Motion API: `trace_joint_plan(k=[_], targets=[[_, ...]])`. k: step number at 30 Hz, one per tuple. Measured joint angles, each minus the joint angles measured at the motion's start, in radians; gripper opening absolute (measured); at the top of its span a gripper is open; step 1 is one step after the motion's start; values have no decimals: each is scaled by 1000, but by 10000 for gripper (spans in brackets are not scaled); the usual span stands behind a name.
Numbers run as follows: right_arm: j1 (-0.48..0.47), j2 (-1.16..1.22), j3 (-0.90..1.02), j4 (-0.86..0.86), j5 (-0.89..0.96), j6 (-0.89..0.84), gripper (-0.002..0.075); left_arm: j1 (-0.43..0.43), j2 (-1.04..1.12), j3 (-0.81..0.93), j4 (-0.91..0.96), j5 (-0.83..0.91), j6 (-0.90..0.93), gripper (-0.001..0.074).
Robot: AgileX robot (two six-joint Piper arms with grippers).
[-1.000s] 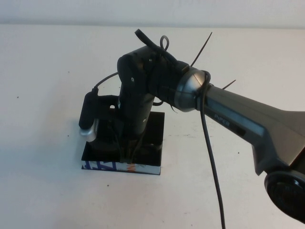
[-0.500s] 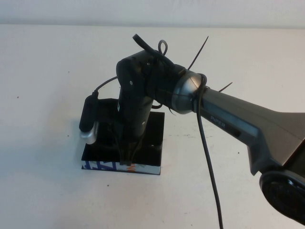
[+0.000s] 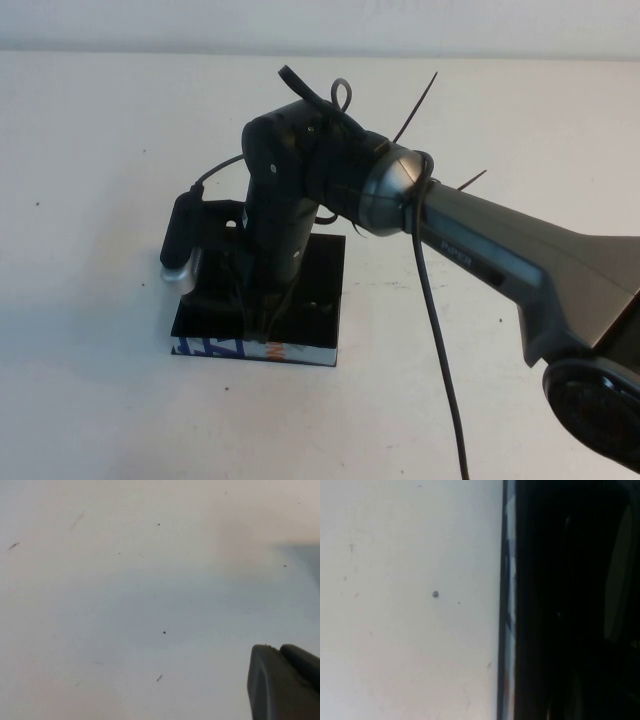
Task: Return glasses to glasses case
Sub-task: Place the glasses in the glasses case
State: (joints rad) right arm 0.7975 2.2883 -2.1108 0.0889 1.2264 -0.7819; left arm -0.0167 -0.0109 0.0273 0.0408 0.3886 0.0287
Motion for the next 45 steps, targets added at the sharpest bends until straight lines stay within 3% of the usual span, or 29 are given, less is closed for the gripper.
trace_joint_plan(k=[23, 25, 30, 33, 39, 45], targets=[[0, 26, 3, 1, 0, 0, 46, 0, 0, 0, 0, 0, 0, -4], [0, 26, 3, 1, 0, 0, 81, 0, 0, 0, 0, 0, 0, -4], [0, 26, 3, -13, 0, 0, 291, 0, 0, 0, 0, 0, 0, -4], [0, 13, 3, -24, 0, 0, 378, 0, 0, 0, 0, 0, 0, -4], [0, -17, 2, -30, 0, 0, 410, 0, 0, 0, 0, 0, 0, -4], [0, -70, 2, -35, 2, 53, 395, 0, 0, 0, 0, 0, 0, -4]])
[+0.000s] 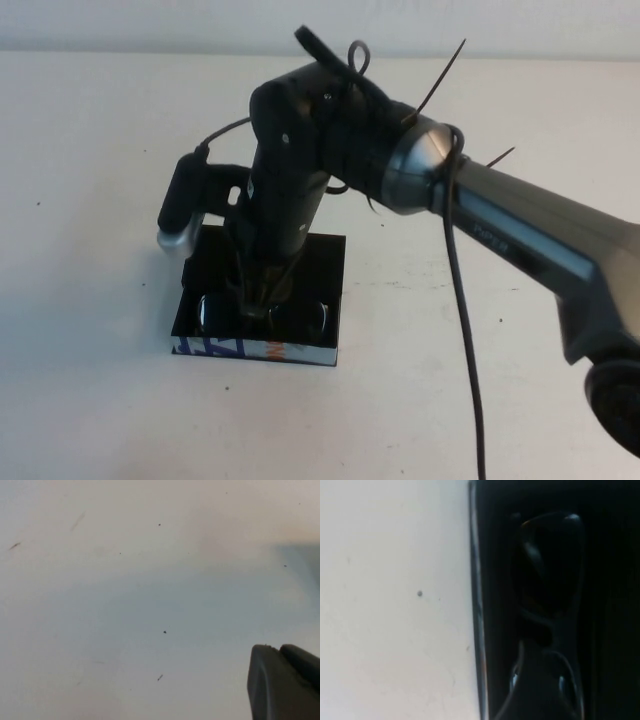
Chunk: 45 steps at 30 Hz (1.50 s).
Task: Return glasses to glasses case
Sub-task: Place the glasses in the glasses case, then close the glasses case
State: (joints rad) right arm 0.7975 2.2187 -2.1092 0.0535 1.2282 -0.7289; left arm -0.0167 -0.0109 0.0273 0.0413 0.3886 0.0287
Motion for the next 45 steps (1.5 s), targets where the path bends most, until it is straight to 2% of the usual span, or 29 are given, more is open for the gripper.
trace_joint_plan(k=[4, 10, 13, 22, 31, 34, 40, 45], targets=[[0, -87, 33, -8, 0, 167, 307, 0, 0, 0, 2, 0, 0, -4], [0, -338, 298, -39, -16, 362, 53, 0, 0, 0, 2, 0, 0, -4], [-13, -410, 400, -53, -44, 451, 6, 0, 0, 0, 2, 0, 0, -4], [-88, -432, 427, -42, -108, 516, -11, 0, 0, 0, 2, 0, 0, -4], [-96, -432, 429, -30, -117, 520, -11, 0, 0, 0, 4, -3, 0, -4], [-96, -432, 429, -26, -117, 520, -11, 0, 0, 0, 11, -58, -8, -4], [-102, -432, 429, 6, -128, 524, -11, 0, 0, 0, -225, -249, -270, -4], [-120, -419, 429, 9, -160, 566, -11, 0, 0, 0, -284, -342, -370, -4]])
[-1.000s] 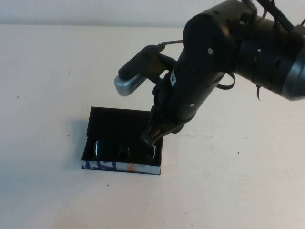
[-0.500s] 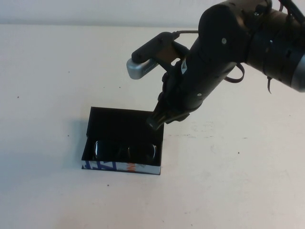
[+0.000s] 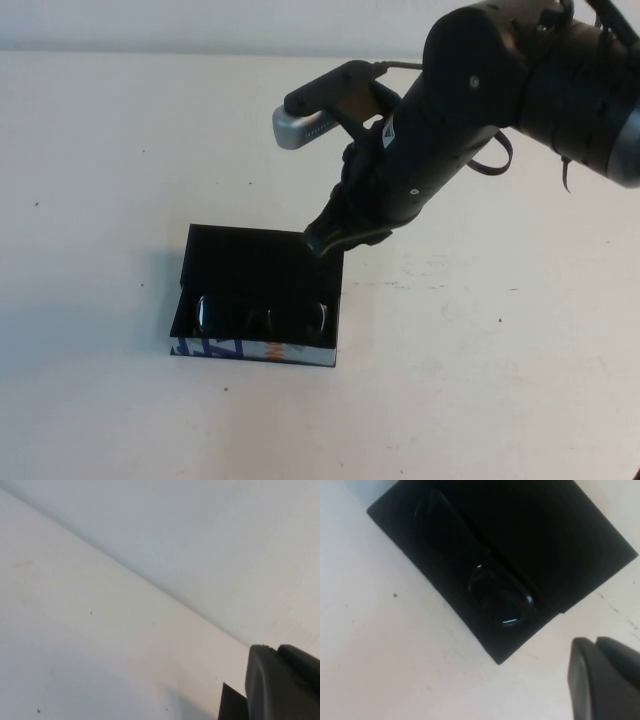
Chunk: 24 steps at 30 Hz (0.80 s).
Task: Return glasses to glasses case
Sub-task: Close the glasses case
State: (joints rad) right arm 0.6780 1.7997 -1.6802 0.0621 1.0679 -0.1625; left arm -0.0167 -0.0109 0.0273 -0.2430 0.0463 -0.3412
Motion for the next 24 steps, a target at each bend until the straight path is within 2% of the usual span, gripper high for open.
trace_joint_plan(k=[5, 11, 14, 17, 24], targets=[[-13, 56, -24, 2, -1, 11, -11, -8, 104, -106, -11, 155, -57, -4], [-39, 125, -132, 44, 41, 11, -11, -100, 455, -333, -18, 409, 100, -4], [-52, 133, -157, 47, 50, 11, -11, -161, 647, -449, -95, 557, 259, -4], [-65, 133, -161, 49, 57, 11, -11, -182, 810, -529, -268, 659, 496, -4], [-104, 152, -165, 113, 58, -13, -11, -183, 1139, -569, -639, 677, 967, -4]])
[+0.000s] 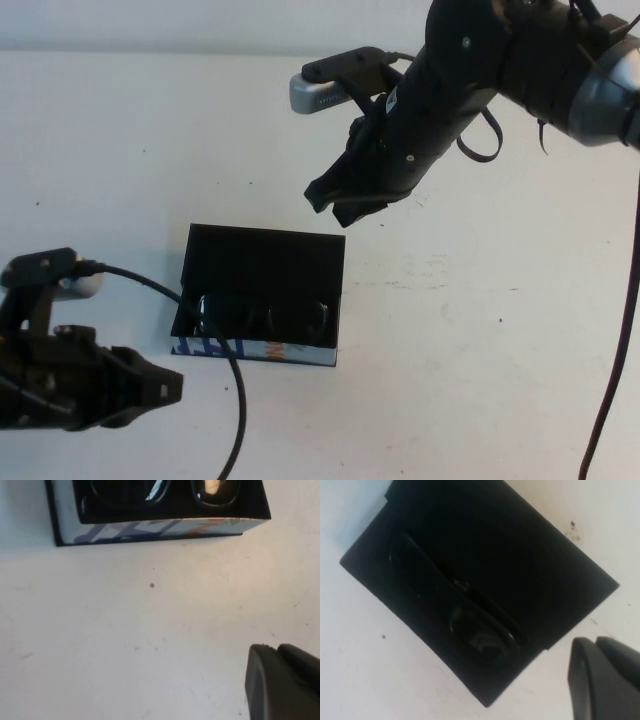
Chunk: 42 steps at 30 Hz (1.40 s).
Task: Return glasses to glasses case
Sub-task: Close the glasses case
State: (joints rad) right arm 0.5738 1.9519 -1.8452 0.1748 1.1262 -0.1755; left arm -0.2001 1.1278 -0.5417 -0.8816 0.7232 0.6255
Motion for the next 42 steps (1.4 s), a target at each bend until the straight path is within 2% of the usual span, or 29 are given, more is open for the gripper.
trace_joint_plan(k=[8, 15, 25, 36, 42], targets=[[-45, 56, -63, 86, -6, -40, -11, 0, 339, -5, -439, -61, 549, -4], [-45, 111, -172, 119, 78, -49, -11, 0, 556, -31, -678, -50, 835, -4], [-45, 142, -185, 144, 7, -50, -11, 0, 652, -62, -798, -11, 972, -4], [-45, 281, -185, 212, -252, -50, -11, 0, 658, -62, -808, -2, 982, -4], [-45, 366, -224, 228, -230, -50, -11, 0, 658, -62, -808, -2, 984, -4]])
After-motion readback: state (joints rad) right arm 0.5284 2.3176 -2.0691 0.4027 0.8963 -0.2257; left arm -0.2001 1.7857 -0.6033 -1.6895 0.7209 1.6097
